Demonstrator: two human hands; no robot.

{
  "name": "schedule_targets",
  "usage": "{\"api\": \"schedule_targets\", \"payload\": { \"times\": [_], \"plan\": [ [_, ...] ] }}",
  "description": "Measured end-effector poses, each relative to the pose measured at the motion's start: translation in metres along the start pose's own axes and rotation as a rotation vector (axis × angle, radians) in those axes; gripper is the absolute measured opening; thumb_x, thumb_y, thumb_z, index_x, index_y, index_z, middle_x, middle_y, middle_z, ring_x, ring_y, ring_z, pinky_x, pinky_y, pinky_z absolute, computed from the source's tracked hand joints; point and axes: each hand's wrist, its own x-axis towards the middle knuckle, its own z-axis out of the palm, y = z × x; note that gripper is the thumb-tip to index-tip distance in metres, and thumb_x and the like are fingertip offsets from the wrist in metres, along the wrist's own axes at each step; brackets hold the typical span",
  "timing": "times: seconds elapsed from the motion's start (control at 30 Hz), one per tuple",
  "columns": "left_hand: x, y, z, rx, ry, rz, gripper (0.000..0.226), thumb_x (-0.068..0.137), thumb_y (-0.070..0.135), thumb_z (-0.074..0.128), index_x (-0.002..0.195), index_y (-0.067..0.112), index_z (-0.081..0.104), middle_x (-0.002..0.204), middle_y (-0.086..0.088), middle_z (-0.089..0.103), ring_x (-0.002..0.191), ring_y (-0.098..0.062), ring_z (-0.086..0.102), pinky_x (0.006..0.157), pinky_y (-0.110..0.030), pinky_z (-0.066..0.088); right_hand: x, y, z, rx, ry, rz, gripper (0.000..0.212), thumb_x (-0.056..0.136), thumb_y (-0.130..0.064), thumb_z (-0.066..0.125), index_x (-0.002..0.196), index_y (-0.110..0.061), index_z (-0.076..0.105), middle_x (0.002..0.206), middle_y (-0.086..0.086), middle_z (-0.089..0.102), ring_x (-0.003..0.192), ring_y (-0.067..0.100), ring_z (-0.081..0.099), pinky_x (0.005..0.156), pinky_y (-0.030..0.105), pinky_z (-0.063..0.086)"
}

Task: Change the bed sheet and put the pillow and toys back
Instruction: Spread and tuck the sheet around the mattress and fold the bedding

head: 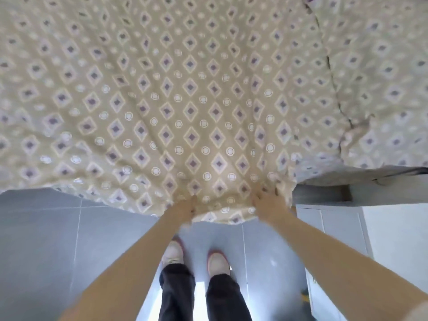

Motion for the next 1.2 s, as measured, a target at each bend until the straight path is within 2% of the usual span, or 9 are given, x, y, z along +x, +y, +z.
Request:
{"api": "schedule_targets", "payload": {
  "times": [0.1,0.2,0.3,0.53,0.67,0.87,1.0,1.1,1.2],
  "plan": [
    [0.000,0.008,-0.013,0.019,-0.050,0.020,0.081,0.084,-0.002,0.052,0.151,0.023,0.016,0.143,-0.008,0.041,0.129,-0.026,0.045,0.101,-0.037,0.043,-0.008,0.006,-0.007,0.030,-0.090,-0.011,0.053,0.091,-0.015,0.051,0.141,-0.021,0.036,0.141,0.003,0.043,0.136,0.027,0.034,0.102,0.039,0.035],
    [-0.004,0.020,-0.034,-0.058,0.010,-0.004,0.072,0.087,0.002,0.050,0.150,0.021,0.022,0.144,-0.003,0.043,0.131,-0.019,0.041,0.100,-0.027,0.040,-0.018,0.015,-0.015,0.107,-0.048,-0.010,0.044,0.091,-0.014,0.046,0.135,-0.018,0.042,0.129,0.003,0.053,0.126,0.027,0.044,0.098,0.036,0.037],
    [-0.017,0.038,-0.069,-0.173,0.073,0.004,0.064,0.088,0.004,0.048,0.146,0.025,0.030,0.135,-0.002,0.053,0.122,-0.017,0.050,0.088,-0.021,0.041,-0.031,0.027,-0.036,0.256,0.013,0.076,0.044,0.091,-0.015,0.043,0.135,-0.018,0.043,0.131,0.003,0.053,0.136,0.034,0.034,0.101,0.035,0.035],
    [-0.062,0.098,-0.153,-0.290,0.160,0.147,0.052,0.091,0.006,0.042,0.140,0.024,0.041,0.129,-0.001,0.056,0.104,-0.021,0.058,0.073,-0.019,0.045,-0.069,0.062,-0.099,0.468,0.119,0.203,0.041,0.091,-0.014,0.041,0.131,-0.022,0.046,0.127,0.000,0.056,0.120,0.022,0.047,0.095,0.033,0.038],
    [-0.077,0.133,-0.188,-0.259,0.179,0.273,0.050,0.092,0.007,0.041,0.138,0.024,0.043,0.126,-0.001,0.054,0.070,-0.011,0.054,0.053,-0.012,0.040,-0.081,0.085,-0.118,0.719,0.167,0.292,0.039,0.089,-0.013,0.043,0.125,-0.024,0.050,0.122,-0.001,0.059,0.113,0.020,0.052,0.090,0.030,0.042],
    [-0.062,0.192,-0.233,-0.232,0.189,0.334,0.047,0.095,0.009,0.040,0.140,0.021,0.040,0.131,-0.002,0.049,0.066,-0.007,0.050,0.053,-0.015,0.039,-0.066,0.135,-0.135,1.037,0.192,0.360,0.039,0.091,-0.010,0.040,0.125,-0.024,0.054,0.130,0.000,0.054,0.103,0.019,0.055,0.091,0.033,0.047],
    [-0.028,0.223,-0.250,-0.336,0.204,0.323,0.045,0.096,0.007,0.045,0.140,0.017,0.041,0.133,-0.009,0.049,0.088,-0.017,0.053,0.058,-0.010,0.042,-0.025,0.166,-0.138,1.048,0.187,0.301,0.037,0.095,-0.009,0.039,0.127,-0.018,0.054,0.131,0.005,0.055,0.101,0.021,0.056,0.082,0.027,0.044],
    [0.010,0.246,-0.261,-0.442,0.211,0.236,0.047,0.096,0.010,0.048,0.142,0.016,0.038,0.136,-0.011,0.045,0.111,-0.028,0.055,0.080,-0.026,0.046,0.019,0.190,-0.142,1.044,0.118,0.238,0.036,0.098,-0.008,0.036,0.130,-0.015,0.052,0.136,0.004,0.051,0.119,0.021,0.052,0.091,0.026,0.041],
    [0.050,0.266,-0.270,-0.571,0.237,0.118,0.050,0.096,0.013,0.049,0.144,0.018,0.035,0.142,-0.011,0.040,0.120,-0.030,0.051,0.085,-0.031,0.045,0.058,0.202,-0.144,1.103,0.054,0.218,0.039,0.099,-0.009,0.033,0.131,-0.016,0.053,0.135,0.005,0.053,0.120,0.024,0.054,0.094,0.029,0.043]
  ]
}}
